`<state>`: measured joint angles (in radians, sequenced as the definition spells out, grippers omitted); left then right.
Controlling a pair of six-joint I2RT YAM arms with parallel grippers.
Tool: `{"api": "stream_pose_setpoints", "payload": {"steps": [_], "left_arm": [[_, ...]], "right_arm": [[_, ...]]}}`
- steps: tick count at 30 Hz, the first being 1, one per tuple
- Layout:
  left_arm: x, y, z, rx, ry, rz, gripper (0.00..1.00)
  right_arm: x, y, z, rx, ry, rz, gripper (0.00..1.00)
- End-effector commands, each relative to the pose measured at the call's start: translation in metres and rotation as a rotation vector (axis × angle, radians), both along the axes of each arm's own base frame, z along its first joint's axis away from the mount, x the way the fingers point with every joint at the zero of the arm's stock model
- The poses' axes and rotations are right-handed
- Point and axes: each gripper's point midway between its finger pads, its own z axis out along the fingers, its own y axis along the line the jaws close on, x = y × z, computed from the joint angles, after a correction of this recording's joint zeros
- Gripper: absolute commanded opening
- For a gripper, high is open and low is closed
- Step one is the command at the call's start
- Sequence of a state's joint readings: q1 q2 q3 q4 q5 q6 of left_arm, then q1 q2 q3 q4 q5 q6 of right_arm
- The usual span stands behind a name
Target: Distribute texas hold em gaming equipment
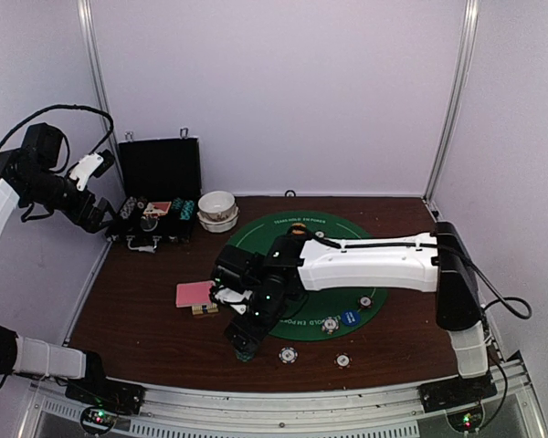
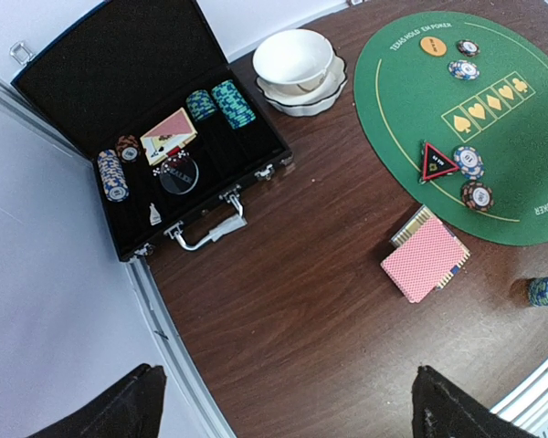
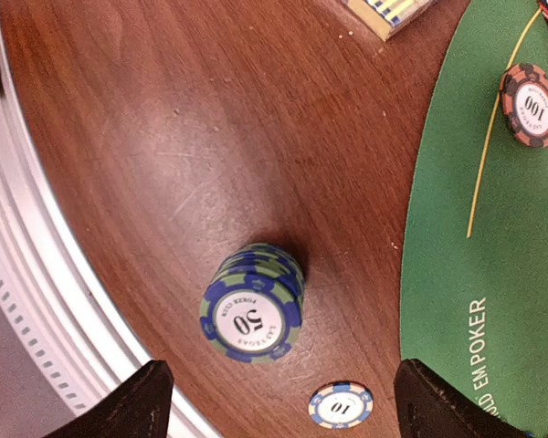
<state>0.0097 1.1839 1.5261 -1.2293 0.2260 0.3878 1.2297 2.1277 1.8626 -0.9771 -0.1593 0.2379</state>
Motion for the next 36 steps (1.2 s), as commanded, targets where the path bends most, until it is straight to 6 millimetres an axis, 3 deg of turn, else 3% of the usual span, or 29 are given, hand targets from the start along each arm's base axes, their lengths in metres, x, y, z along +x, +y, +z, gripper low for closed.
{"api": "stream_pose_setpoints", "payload": {"steps": [1, 9, 17, 36], "left_arm": [[0.003, -0.001, 0.011, -0.01, -0.037, -0.005, 0.98], [0.002, 0.0, 0.013, -0.005, -0.043, -0.008, 0.98], [0.002, -0.001, 0.015, -0.004, -0.049, -0.011, 0.98], [0.003, 0.0, 0.016, -0.002, -0.049, -0.007, 0.97]], "right_arm": [[0.003, 0.005, -0.006, -0.023, -0.006, 0.022, 0.87], [0.001, 0.018, -0.022, -0.03, 0.014, 0.036, 0.84], [-0.003, 0.019, -0.035, -0.049, 0.039, 0.046, 0.79], [-0.005, 0.024, -0.044, -0.045, 0.052, 0.043, 0.56]]}}
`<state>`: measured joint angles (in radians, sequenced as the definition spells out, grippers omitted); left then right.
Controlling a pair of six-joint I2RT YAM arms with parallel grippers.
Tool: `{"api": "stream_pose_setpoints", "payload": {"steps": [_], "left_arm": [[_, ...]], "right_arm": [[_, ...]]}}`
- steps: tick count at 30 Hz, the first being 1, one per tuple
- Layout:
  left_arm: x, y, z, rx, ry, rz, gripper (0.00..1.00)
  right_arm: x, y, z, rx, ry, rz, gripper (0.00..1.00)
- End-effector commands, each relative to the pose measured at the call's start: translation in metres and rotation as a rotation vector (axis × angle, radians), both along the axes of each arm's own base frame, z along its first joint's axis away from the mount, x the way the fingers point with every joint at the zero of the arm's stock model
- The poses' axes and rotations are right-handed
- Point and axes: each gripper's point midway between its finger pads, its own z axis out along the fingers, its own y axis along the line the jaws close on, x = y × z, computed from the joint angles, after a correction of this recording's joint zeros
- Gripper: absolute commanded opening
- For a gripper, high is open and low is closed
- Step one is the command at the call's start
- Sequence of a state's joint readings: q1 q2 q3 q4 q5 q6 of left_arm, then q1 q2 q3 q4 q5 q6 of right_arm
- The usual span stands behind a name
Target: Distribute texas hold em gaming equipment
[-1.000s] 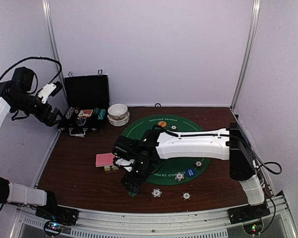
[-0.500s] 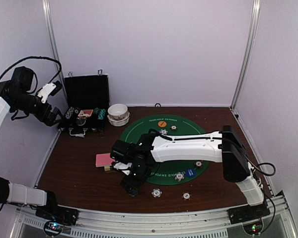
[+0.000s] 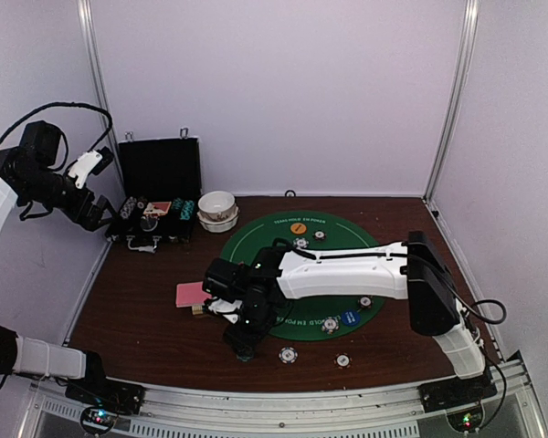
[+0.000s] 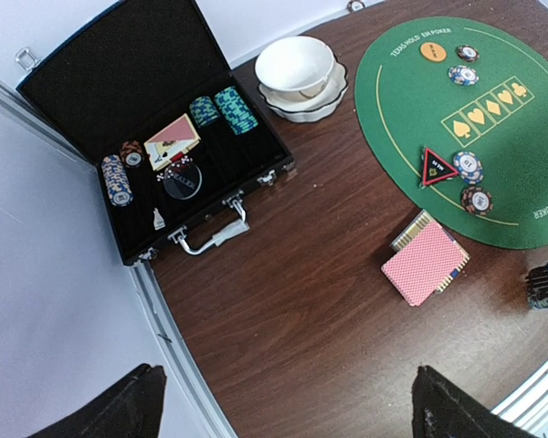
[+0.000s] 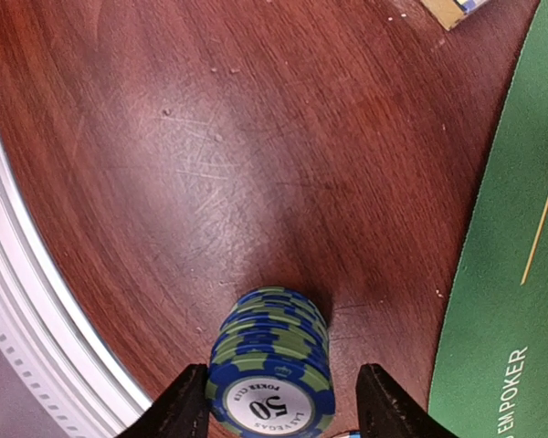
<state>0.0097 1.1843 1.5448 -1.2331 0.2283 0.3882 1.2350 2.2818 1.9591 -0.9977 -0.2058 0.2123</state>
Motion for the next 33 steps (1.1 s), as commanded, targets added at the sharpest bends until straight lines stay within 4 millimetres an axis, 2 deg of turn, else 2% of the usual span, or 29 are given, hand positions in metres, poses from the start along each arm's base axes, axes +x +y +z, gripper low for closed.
{"api": "stream_pose_setpoints", "payload": {"steps": [1, 7, 12, 17, 21, 26, 28, 33], "left_arm": [[0.003, 0.001, 0.01, 0.0, -0.035, -0.005, 0.98], [0.002, 0.001, 0.009, 0.002, -0.034, -0.003, 0.98], [0.002, 0.001, 0.01, 0.002, -0.037, -0.005, 0.98], [0.002, 0.001, 0.01, 0.002, -0.036, -0.005, 0.98], [0.002, 0.002, 0.01, 0.006, -0.036, -0.004, 0.98], [0.002, 0.002, 0.01, 0.012, -0.039, -0.002, 0.98], [0.001, 0.003, 0.011, 0.016, -0.041, 0.0, 0.98], [0.002, 0.003, 0.01, 0.017, -0.04, -0.001, 0.98]], "right_arm": [[0.001, 0.008, 0.0, 0.016, -0.01, 0.0, 0.54], [0.001, 0.009, 0.001, 0.021, -0.012, -0.006, 0.43], [0.003, 0.01, 0.009, 0.035, -0.021, -0.013, 0.28], [0.009, 0.008, 0.031, 0.059, -0.063, -0.024, 0.14], [0.024, 0.003, 0.056, 0.078, -0.108, -0.047, 0.11], [0.053, -0.012, 0.083, 0.113, -0.125, -0.116, 0.1], [0.071, -0.022, 0.092, 0.119, -0.146, -0.159, 0.09], [0.137, -0.069, 0.103, 0.087, -0.214, -0.339, 0.07]]}}
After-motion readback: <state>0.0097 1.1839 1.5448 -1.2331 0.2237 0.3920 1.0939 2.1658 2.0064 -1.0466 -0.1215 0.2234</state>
